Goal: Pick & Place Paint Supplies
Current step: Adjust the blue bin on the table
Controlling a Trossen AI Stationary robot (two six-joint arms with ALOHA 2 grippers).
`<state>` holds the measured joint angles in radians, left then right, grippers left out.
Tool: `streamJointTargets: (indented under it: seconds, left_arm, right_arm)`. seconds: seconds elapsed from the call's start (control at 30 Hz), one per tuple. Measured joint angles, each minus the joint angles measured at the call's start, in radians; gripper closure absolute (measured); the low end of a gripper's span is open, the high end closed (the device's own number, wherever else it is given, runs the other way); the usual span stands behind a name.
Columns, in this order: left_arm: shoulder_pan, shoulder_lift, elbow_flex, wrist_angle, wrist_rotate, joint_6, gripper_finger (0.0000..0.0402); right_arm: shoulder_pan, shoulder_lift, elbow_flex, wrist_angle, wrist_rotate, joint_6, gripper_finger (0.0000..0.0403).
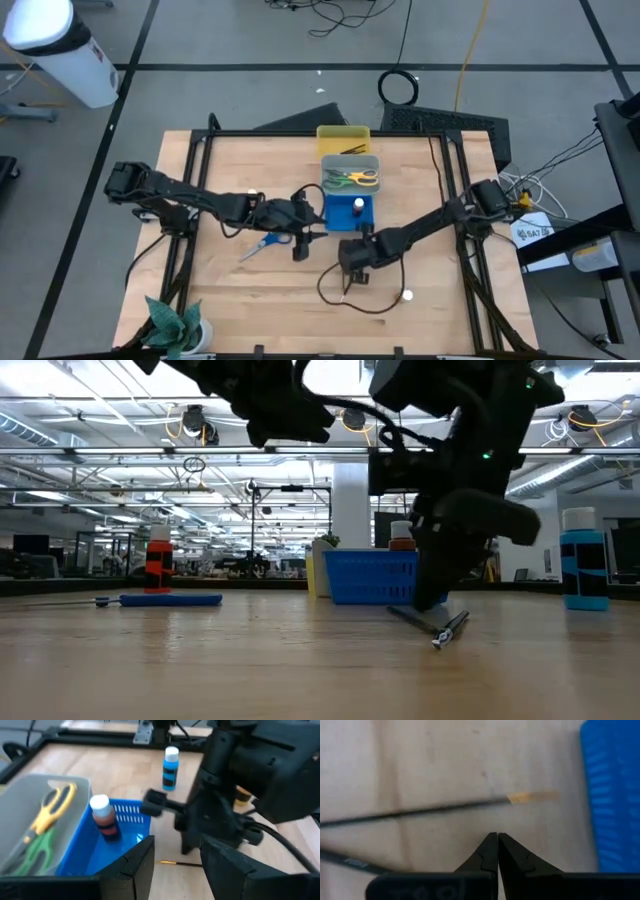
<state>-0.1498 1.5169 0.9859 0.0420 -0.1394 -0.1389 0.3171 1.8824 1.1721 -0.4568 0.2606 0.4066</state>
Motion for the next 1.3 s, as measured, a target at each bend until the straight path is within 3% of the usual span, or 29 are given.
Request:
streamJointTargets:
  seconds: [0.13, 0.33, 0.73, 1.1, 1.3]
  left_arm:
    - [-0.025, 0.000, 0.000, -0.013, 0.000, -0.037, 0.0236]
    - [-0.055, 0.000, 0.000, -0.003, -0.031, -0.052, 0.0236]
    - [-0.076, 0.000, 0.001, 0.013, -0.046, -0.054, 0.0236]
    - [-0.074, 0.001, 0.001, -0.007, -0.046, -0.086, 0.0236]
    - [-0.074, 0.002, 0.001, -0.056, -0.020, -0.107, 0.0236]
  right_arm:
    - [-0.010, 0.001, 0.000, 0.002, 0.002, 0.019, 0.0403]
    - [-0.016, 0.020, 0.000, 0.158, 0.071, -0.032, 0.0403]
    - [-0.061, 0.125, 0.003, 0.402, 0.044, -0.132, 0.0403]
    - [-0.033, 0.127, 0.000, 0.499, -0.202, -0.351, 0.0403]
    - [0.008, 0.101, -0.003, 0.477, -0.173, -0.395, 0.0403]
